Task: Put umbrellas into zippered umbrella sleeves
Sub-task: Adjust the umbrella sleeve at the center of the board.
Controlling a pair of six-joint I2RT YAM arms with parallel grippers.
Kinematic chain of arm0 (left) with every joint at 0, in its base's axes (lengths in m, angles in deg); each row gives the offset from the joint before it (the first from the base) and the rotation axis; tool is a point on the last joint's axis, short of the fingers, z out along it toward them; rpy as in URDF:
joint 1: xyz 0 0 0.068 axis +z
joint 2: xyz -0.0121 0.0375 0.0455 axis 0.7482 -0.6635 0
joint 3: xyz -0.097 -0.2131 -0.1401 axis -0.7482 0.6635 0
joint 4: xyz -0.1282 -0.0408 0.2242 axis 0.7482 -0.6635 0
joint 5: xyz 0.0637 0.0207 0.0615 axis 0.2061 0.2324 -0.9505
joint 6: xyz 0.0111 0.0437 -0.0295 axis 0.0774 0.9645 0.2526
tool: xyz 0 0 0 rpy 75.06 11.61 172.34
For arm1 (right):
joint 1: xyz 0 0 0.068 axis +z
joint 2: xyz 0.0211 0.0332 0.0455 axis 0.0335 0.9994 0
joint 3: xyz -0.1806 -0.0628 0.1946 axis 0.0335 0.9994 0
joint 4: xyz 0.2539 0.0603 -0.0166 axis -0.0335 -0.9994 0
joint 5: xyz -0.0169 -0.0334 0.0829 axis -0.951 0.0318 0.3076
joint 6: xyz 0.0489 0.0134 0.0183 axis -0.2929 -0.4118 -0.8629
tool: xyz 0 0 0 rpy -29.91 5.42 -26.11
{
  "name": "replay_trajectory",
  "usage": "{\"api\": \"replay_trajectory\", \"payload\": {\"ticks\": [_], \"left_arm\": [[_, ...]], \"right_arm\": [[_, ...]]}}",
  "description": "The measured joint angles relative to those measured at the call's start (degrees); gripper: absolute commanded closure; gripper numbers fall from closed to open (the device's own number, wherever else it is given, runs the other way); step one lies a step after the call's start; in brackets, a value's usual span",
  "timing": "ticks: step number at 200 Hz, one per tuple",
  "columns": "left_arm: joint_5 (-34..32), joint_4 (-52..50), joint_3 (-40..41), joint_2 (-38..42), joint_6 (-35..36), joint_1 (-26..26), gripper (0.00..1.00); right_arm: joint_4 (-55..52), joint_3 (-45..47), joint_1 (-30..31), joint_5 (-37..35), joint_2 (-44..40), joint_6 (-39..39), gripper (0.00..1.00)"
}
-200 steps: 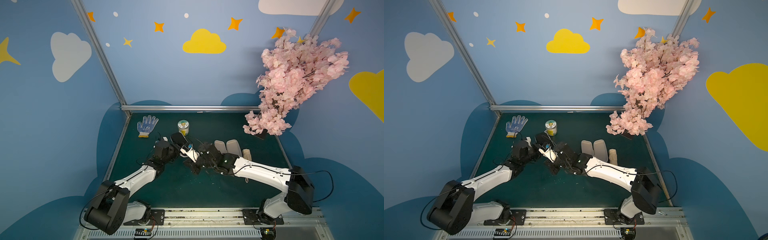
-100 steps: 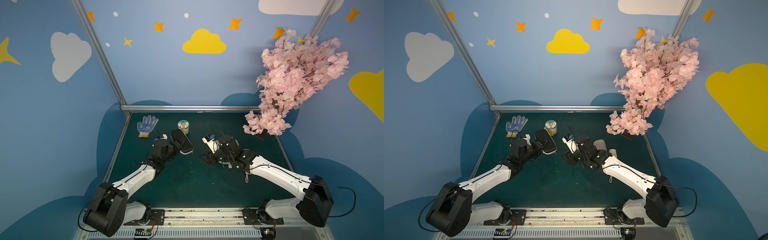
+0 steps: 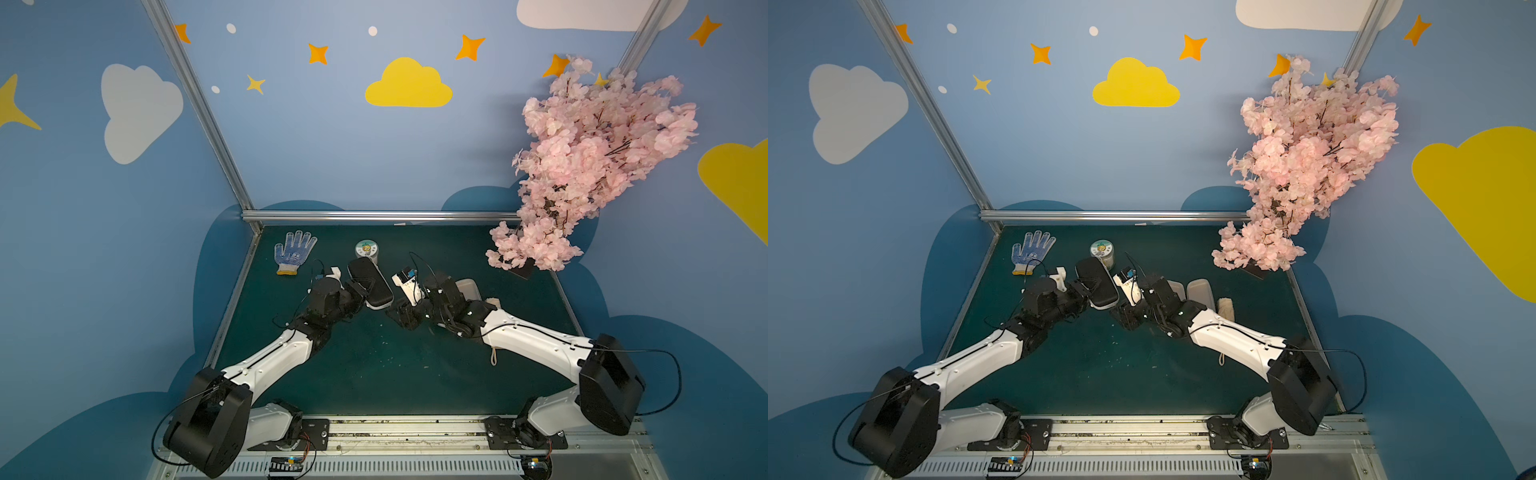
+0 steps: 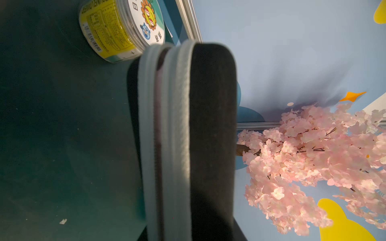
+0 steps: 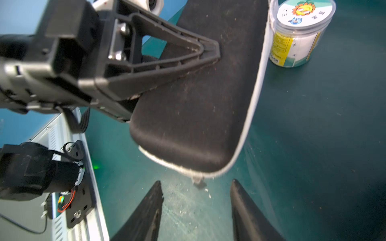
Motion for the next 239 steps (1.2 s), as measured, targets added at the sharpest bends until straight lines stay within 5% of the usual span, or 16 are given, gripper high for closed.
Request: {"api": "replay_trajectory", "payload": {"ticks": [160, 239], "left_arm": [[-2.32, 1.01, -0.09, -0.37, -0.9, -0.68, 0.97], [-6.08, 2.08, -0.07, -0.31, -1.44, -4.13, 0.97]], "right_arm": [[2.27, -0.33, 1.33, -4.87, 2.45, -2.34, 1.0], [-5.77, -6.05, 8.76, -9.64, 2.91, 3.56, 1.0]]}}
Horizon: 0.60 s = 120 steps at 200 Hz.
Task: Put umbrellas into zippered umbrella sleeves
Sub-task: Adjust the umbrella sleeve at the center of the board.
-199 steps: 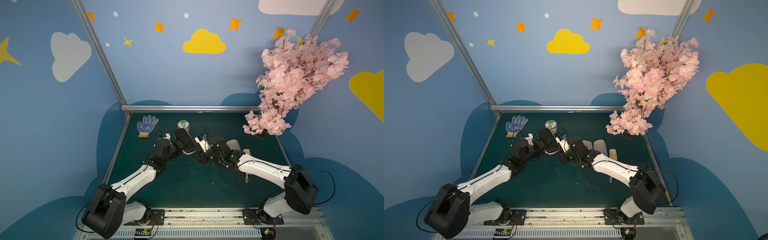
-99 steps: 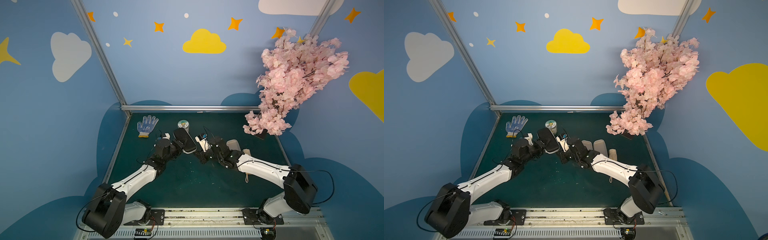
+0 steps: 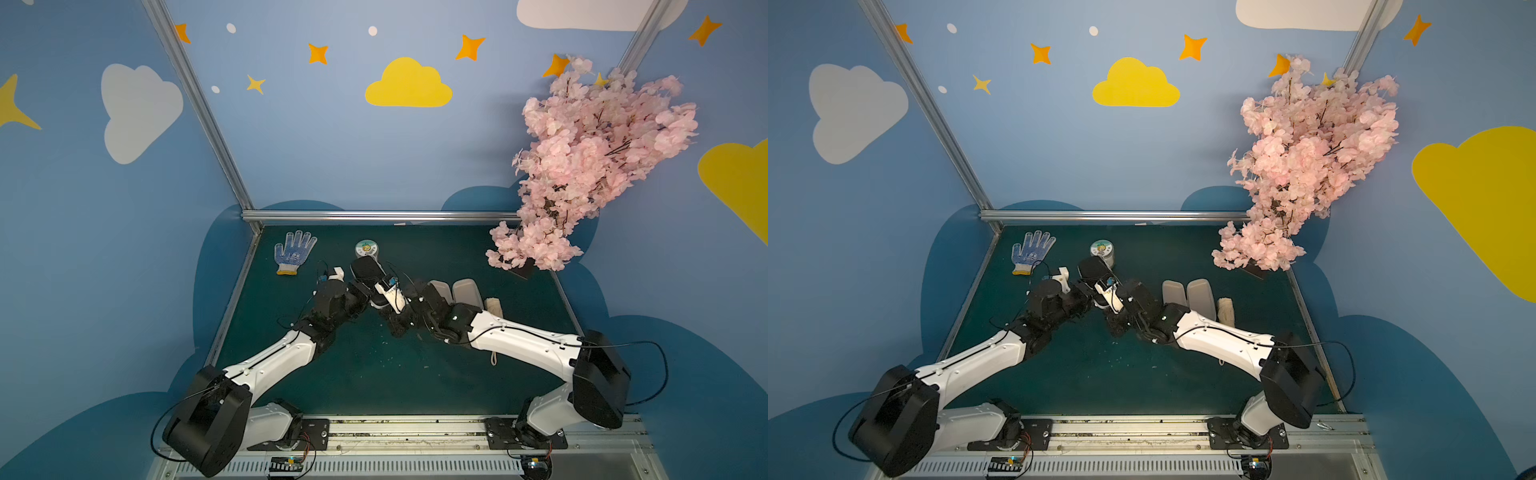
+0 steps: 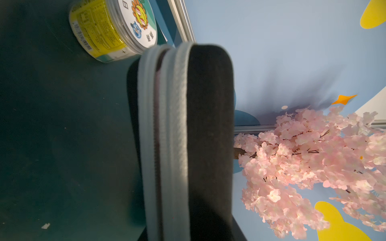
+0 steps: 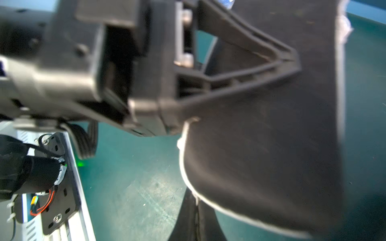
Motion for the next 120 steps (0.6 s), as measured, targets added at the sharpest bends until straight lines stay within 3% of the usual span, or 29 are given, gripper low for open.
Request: {"api": "replay_trajectory", "payload": {"ticks": [49, 93, 120], "left_arm": [[-5.33, 3.78, 1.75, -0.92, -0.17, -2.4, 0.97], [-6.4, 9.57, 6.05, -5.35, -1.03, -3.58, 0.82], [-6.49, 13.6, 8.26, -10.67, -2.03, -3.93, 0.8]], "right_arm": [[-1.22, -0.63, 0.33, -1.42, 0.85, -1.73, 1.0], [3.17, 5.84, -1.97, 0.5, 1.07, -5.66, 1.0], [3.32, 7.04, -3.02, 2.34, 4.07, -7.19, 1.0]]}}
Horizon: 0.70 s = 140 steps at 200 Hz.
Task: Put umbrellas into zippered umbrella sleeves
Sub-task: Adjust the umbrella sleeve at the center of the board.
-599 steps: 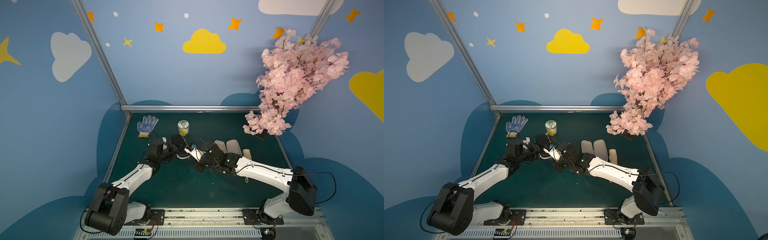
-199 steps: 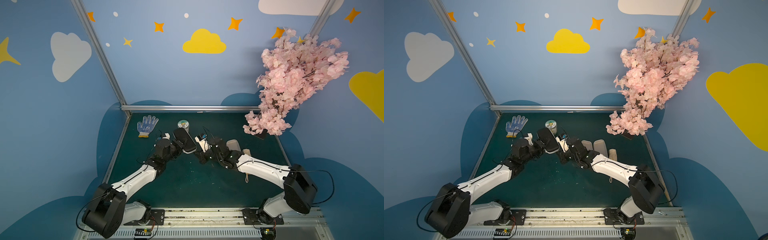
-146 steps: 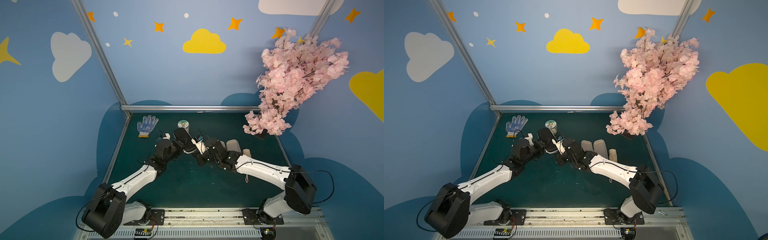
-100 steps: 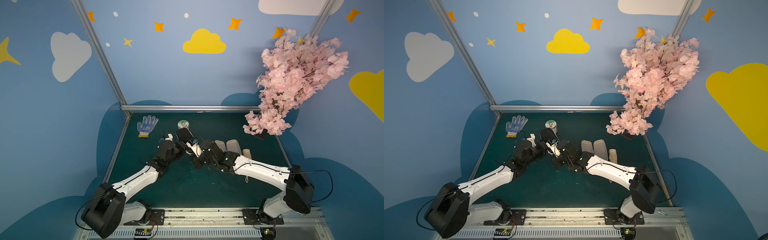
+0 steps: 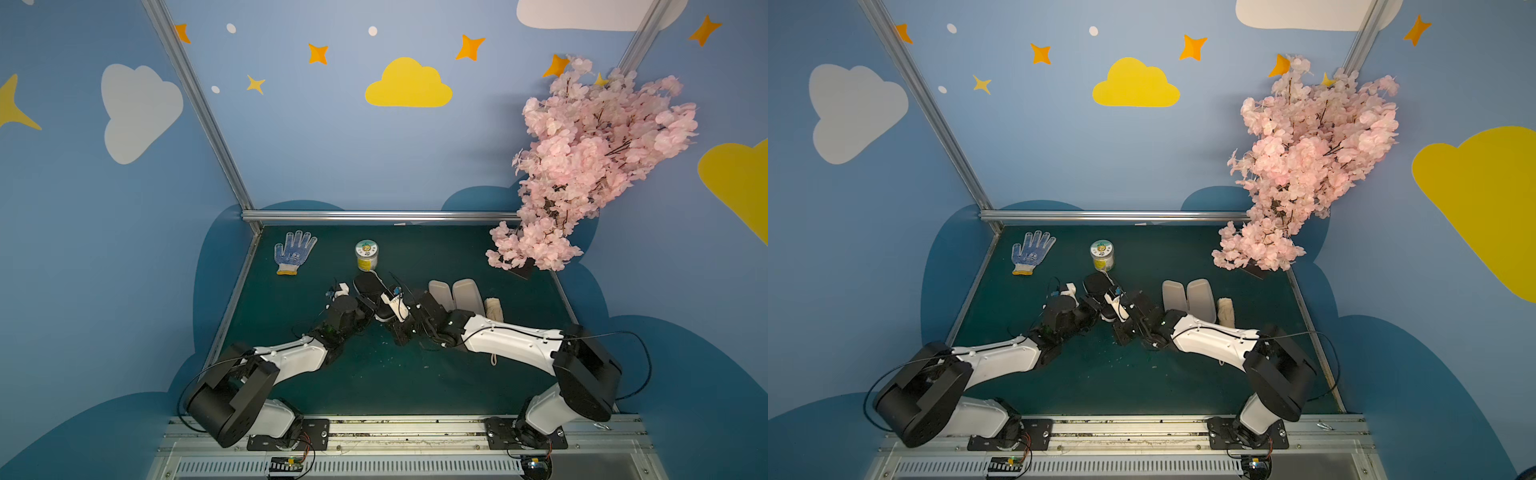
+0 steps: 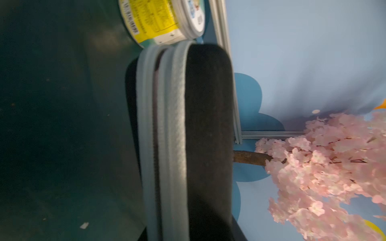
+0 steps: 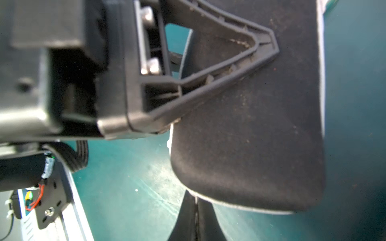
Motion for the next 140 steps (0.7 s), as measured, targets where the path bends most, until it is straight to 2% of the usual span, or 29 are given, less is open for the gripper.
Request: {"api": "replay_trajectory", "payload": {"ticks": [31, 48, 78, 103, 140], "left_arm": [[-0.57, 4.55, 1.92, -5.92, -0.83, -0.72, 0.76], [-1.2, 5.75, 2.08, -8.72, -0.96, -1.29, 0.62], [-1.38, 6.32, 3.5, -10.27, -2.01, -1.55, 0.44], [-1.09, 1.53, 5.49, -5.81, -2.99, -1.49, 0.35], [0.72, -18.4, 4.28, 6.45, 0.24, -0.85, 0.32]], "right_arm": [[-0.11, 0.0, -0.37, 1.79, 4.35, -1.92, 1.0], [-0.2, 0.0, -0.92, 3.15, 6.43, -3.23, 1.0], [-1.01, -0.04, -2.45, 4.81, 7.85, -5.62, 1.0], [-4.66, -1.51, -5.49, 4.94, 8.52, -6.1, 1.0], [-9.33, -4.57, -8.11, 4.87, 9.35, -3.82, 1.0]]}}
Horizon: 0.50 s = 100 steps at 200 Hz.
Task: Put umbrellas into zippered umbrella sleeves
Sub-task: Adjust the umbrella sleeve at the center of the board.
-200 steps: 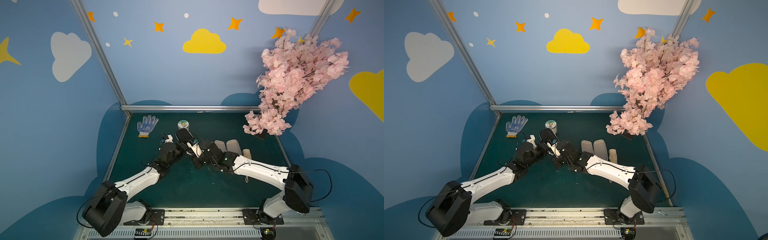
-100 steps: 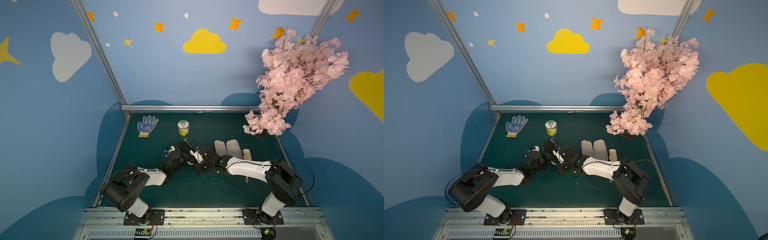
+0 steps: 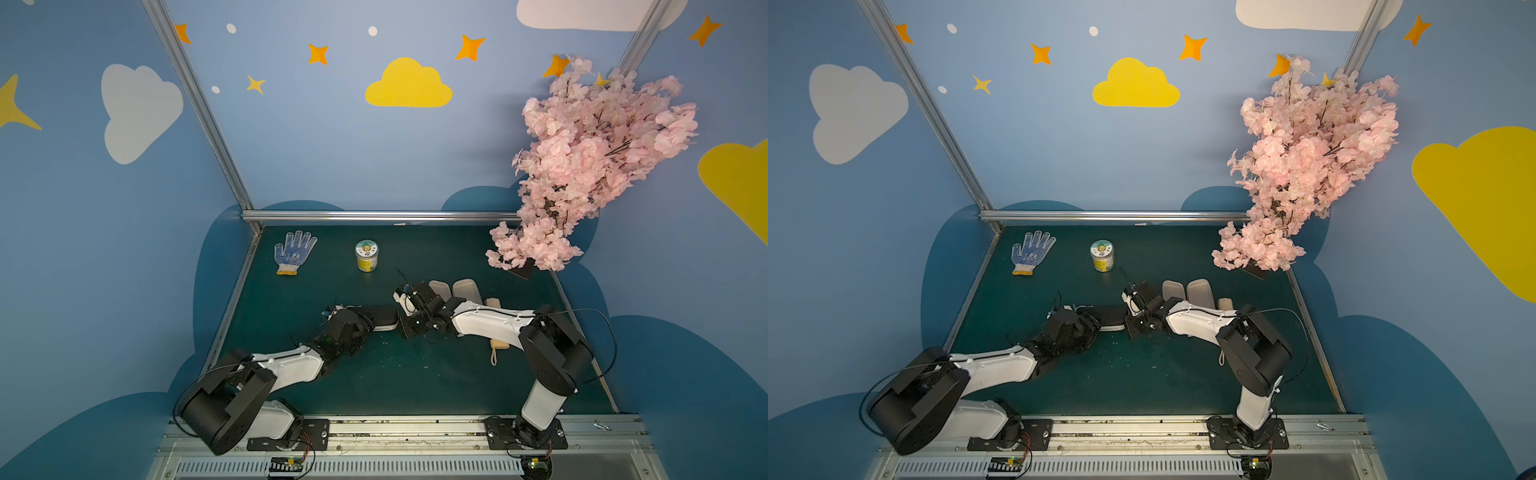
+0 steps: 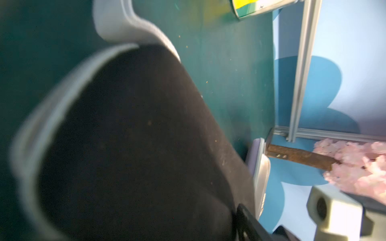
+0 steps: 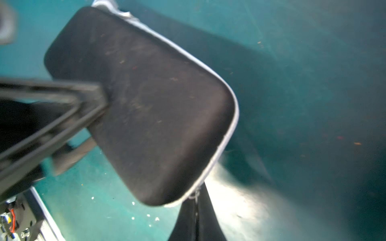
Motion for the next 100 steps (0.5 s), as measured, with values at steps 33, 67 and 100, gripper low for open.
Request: {"api": "replay_trajectory", "payload": {"ticks": [33, 67, 100], "left_arm": [[5.97, -15.67, -6.64, 2.8, 9.84, 7.08, 0.32], [12.37, -30.18, -19.3, -1.22, 25.75, 13.75, 0.34], [16.39, -40.48, -31.91, -5.92, 41.7, 14.6, 0.35]], "right_arm": [[-5.01, -2.89, -1.6, -1.18, 1.68, 4.35, 1.0], [-8.52, -6.84, -3.41, -2.91, 4.68, 8.02, 1.0], [-10.36, -12.22, -4.55, -4.26, 8.96, 11.13, 1.0]]}}
